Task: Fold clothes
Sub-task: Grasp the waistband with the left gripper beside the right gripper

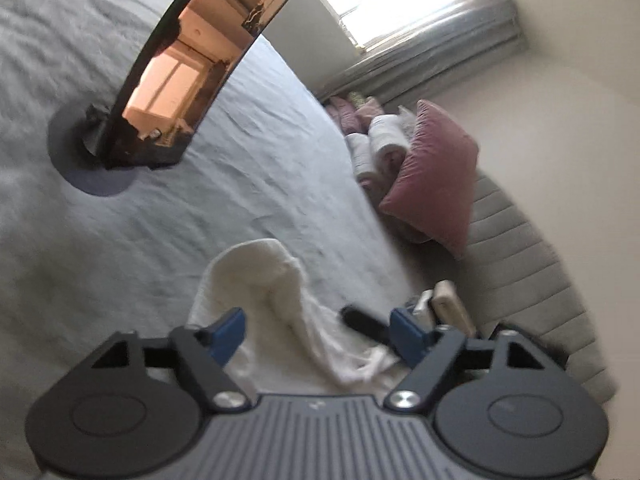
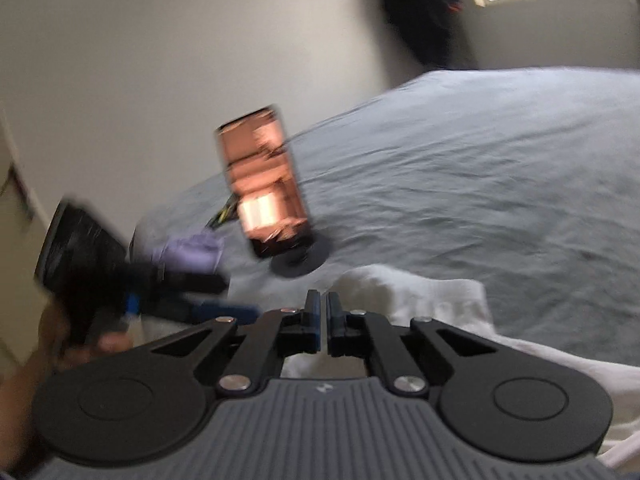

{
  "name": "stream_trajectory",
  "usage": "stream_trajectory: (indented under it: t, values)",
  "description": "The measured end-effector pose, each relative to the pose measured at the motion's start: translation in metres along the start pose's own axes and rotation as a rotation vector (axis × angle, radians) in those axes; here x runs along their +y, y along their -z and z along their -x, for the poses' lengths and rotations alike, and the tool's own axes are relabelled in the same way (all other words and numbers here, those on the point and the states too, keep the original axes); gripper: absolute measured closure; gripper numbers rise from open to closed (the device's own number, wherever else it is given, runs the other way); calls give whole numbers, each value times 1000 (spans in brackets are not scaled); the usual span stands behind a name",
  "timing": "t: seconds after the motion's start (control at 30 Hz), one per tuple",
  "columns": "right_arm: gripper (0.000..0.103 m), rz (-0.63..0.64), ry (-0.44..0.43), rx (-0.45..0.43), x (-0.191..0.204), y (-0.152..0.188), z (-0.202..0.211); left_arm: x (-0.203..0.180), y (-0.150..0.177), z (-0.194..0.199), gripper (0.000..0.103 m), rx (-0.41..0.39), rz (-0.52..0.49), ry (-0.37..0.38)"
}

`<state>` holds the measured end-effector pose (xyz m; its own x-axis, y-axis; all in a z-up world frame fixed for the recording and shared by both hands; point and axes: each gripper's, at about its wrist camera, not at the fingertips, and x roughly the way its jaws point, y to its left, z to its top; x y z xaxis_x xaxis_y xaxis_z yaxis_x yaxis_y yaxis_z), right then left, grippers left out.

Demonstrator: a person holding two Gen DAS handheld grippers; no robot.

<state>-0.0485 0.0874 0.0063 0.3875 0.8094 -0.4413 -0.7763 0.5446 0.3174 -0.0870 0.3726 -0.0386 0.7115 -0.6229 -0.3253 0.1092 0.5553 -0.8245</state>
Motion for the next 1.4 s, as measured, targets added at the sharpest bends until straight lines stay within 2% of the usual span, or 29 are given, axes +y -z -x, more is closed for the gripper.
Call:
stream_trajectory:
  t: [0.07, 0.1, 0.13, 0.23, 0.27, 0.3, 0.33, 0.37, 0.47, 0.57, 0.6, 0.63, 0.67, 0.7, 0.9, 1.07, 1.23, 1.4]
  values:
    - [99, 39, 42, 17, 5, 3, -2, -4, 2, -5, 21, 5, 2, -5]
    - [94, 37, 64, 20, 2, 4, -2, -6, 3, -8, 20, 10, -8, -14]
    - [89, 21, 85, 24, -3, 3, -2, -8, 4, -11, 19, 13, -16, -25]
    - [87, -46, 139, 28, -25, 0, -1, -14, 6, -20, 18, 26, -35, -56]
    - [80, -62, 156, 28, -32, -1, 0, -15, 6, -23, 17, 31, -36, -66]
    - [60, -72, 174, 29, -37, -1, 0, -15, 6, -26, 16, 36, -36, -76]
    - [53, -77, 193, 32, -42, -1, -1, -15, 5, -29, 16, 41, -37, -88]
    - [51, -82, 212, 34, -47, -1, -1, -16, 5, -32, 16, 46, -36, -97]
    - [51, -103, 257, 54, -62, 1, -9, -15, 6, -38, 16, 64, -33, -116]
    - [51, -120, 266, 90, -71, 7, -23, -11, 7, -43, 16, 75, -27, -133]
    - [54, -126, 267, 103, -74, 9, -27, -10, 7, -44, 16, 77, -24, -139]
    - [61, -120, 265, 102, -74, 11, -31, -9, 7, -45, 16, 77, -21, -143]
    - [83, -109, 258, 96, -72, 12, -32, -8, 6, -45, 16, 76, -15, -140]
    - [96, -100, 250, 92, -69, 12, -32, -8, 6, -45, 16, 74, -10, -136]
    - [97, -19, 191, -26, -30, 9, -4, 1, 4, -34, 12, 47, 54, -57]
    - [97, 140, 120, -13, 16, 21, 0, 9, 2, -26, 12, 12, 134, 0]
    - [97, 264, 109, 48, 45, 42, -16, 6, 6, -27, 15, 35, 116, -60]
    - [97, 271, 122, 69, 46, 52, -25, -2, 11, -35, 33, 78, 61, -137]
